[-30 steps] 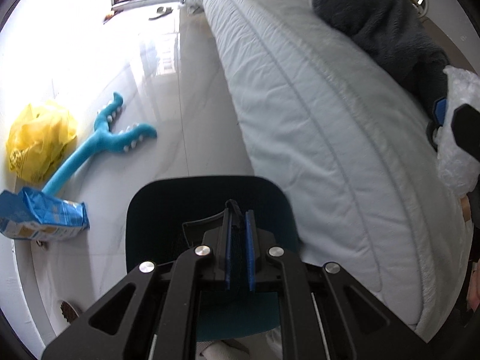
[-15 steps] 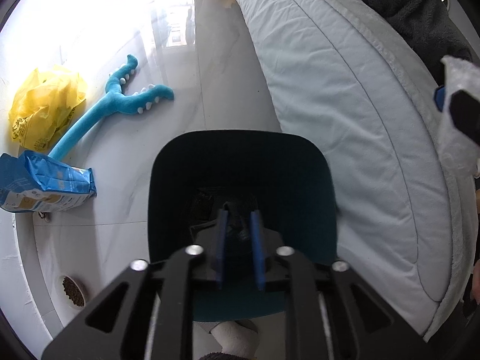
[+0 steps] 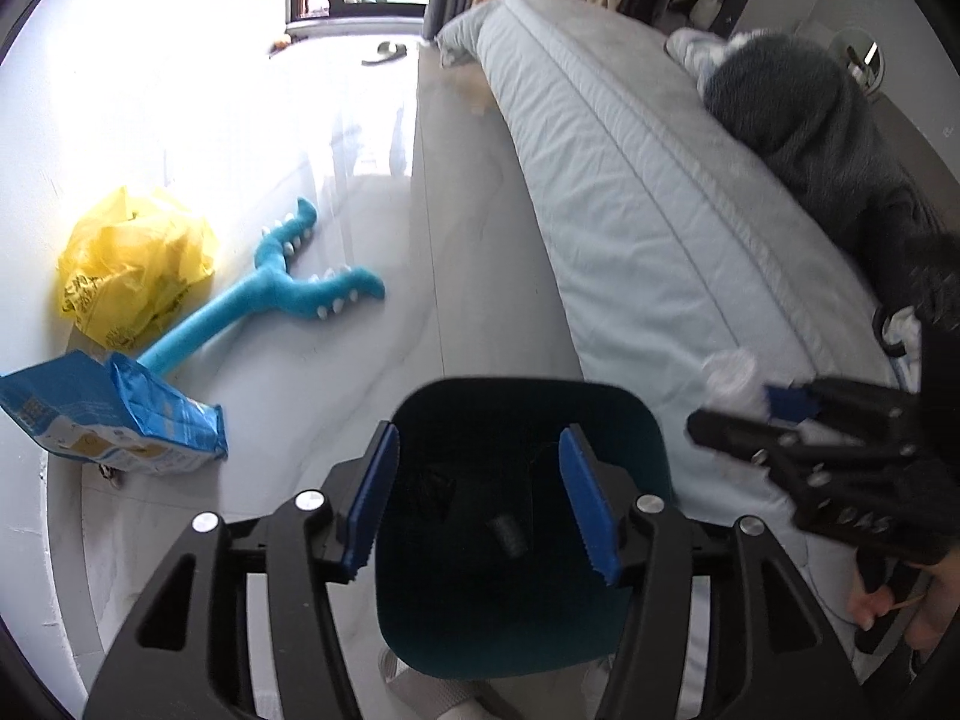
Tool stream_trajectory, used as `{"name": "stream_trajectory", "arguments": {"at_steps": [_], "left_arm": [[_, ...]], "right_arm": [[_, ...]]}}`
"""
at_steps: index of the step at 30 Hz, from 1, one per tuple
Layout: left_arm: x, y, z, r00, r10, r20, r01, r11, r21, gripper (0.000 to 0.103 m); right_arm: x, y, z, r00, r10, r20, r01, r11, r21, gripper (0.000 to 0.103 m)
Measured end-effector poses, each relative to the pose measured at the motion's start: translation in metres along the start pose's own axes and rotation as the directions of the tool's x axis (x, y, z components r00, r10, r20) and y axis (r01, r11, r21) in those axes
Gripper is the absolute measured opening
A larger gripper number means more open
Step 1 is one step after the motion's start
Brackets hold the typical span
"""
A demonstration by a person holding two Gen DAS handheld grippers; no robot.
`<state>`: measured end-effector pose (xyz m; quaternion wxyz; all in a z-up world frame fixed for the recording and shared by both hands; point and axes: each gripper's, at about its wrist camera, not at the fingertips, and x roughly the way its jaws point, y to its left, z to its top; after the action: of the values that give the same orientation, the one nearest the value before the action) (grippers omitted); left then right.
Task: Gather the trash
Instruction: 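Open both grippers over the bin to drop the hook and bubble wrap, then move both grippers back over the bed toward the remaining trash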
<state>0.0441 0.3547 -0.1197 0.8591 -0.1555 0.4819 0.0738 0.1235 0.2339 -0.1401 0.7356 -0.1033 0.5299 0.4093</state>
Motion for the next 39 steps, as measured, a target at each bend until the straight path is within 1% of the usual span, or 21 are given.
{"name": "stream_trajectory", "arguments": {"at_steps": [4, 9, 10, 16, 19, 20, 21, 22, 24, 25, 27, 29, 34, 36, 39], "left_arm": [[-0.016, 0.002, 0.005, 0.997, -0.003, 0.079, 0.002, 1.0, 0.011, 0.067], [-0.035, 0.007, 0.011, 0.986, -0.025, 0.166, 0.024, 1.0, 0.006, 0.07], [-0.039, 0.009, 0.013, 0.982, -0.031, 0.186, 0.031, 1.0, 0.004, 0.072], [-0.06, 0.011, 0.02, 0.96, -0.056, 0.273, 0.06, 0.998, -0.009, 0.073], [-0.071, 0.006, 0.023, 0.949, -0.055, 0.311, 0.054, 0.998, 0.011, 0.076], [-0.074, 0.004, 0.025, 0.944, -0.05, 0.325, 0.047, 0.999, 0.018, 0.076], [-0.077, 0.003, 0.025, 0.941, -0.051, 0.335, 0.047, 0.999, 0.019, 0.076], [-0.08, 0.001, 0.025, 0.936, -0.055, 0.348, 0.053, 0.998, 0.016, 0.077], [-0.087, -0.002, 0.027, 0.924, -0.067, 0.378, 0.067, 0.998, 0.014, 0.078], [-0.091, -0.005, 0.027, 0.916, -0.066, 0.395, 0.064, 0.998, 0.018, 0.079], [-0.097, -0.009, 0.028, 0.905, -0.059, 0.421, 0.052, 0.998, 0.028, 0.08], [-0.103, -0.015, 0.03, 0.894, -0.054, 0.445, 0.043, 0.998, 0.035, 0.081], [-0.11, -0.024, 0.033, 0.88, -0.065, 0.471, 0.054, 0.998, 0.038, 0.083], [-0.113, -0.03, 0.035, 0.875, -0.075, 0.478, 0.064, 0.997, 0.039, 0.085], [-0.121, -0.043, 0.036, 0.862, -0.075, 0.502, 0.052, 0.997, 0.059, 0.087]], "right_arm": [[0.016, 0.006, -0.003, 0.999, 0.014, -0.046, -0.014, 1.0, 0.005, 0.039], [0.036, 0.012, -0.011, 0.995, 0.0, -0.097, -0.001, 1.0, -0.009, 0.039], [0.039, 0.012, -0.012, 0.994, -0.002, -0.105, 0.001, 1.0, -0.009, 0.039], [0.067, 0.013, -0.026, 0.983, -0.022, -0.182, 0.018, 1.0, -0.021, 0.039], [0.07, 0.016, -0.029, 0.979, -0.028, -0.202, 0.023, 0.999, -0.027, 0.04], [0.072, 0.017, -0.029, 0.978, -0.03, -0.207, 0.023, 0.999, -0.034, 0.042], [0.072, 0.019, -0.03, 0.977, -0.034, -0.209, 0.026, 0.999, -0.041, 0.049], [0.071, 0.02, -0.031, 0.978, -0.04, -0.204, 0.03, 0.998, -0.05, 0.052], [0.068, 0.022, -0.032, 0.979, -0.047, -0.2, 0.035, 0.997, -0.066, 0.062], [0.068, 0.022, -0.032, 0.979, -0.047, -0.2, 0.035, 0.997, -0.066, 0.064], [0.063, 0.024, -0.031, 0.98, -0.045, -0.192, 0.032, 0.997, -0.073, 0.072], [0.055, 0.024, -0.03, 0.984, -0.037, -0.176, 0.025, 0.997, -0.075, 0.073], [0.031, 0.028, -0.024, 0.994, -0.009, -0.112, -0.001, 0.996, -0.091, 0.074], [0.02, 0.028, -0.022, 0.996, -0.009, -0.083, 0.0, 0.994, -0.107, 0.074], [0.0, 0.029, -0.019, 0.999, -0.02, -0.031, 0.016, 0.991, -0.131, 0.075]]}}
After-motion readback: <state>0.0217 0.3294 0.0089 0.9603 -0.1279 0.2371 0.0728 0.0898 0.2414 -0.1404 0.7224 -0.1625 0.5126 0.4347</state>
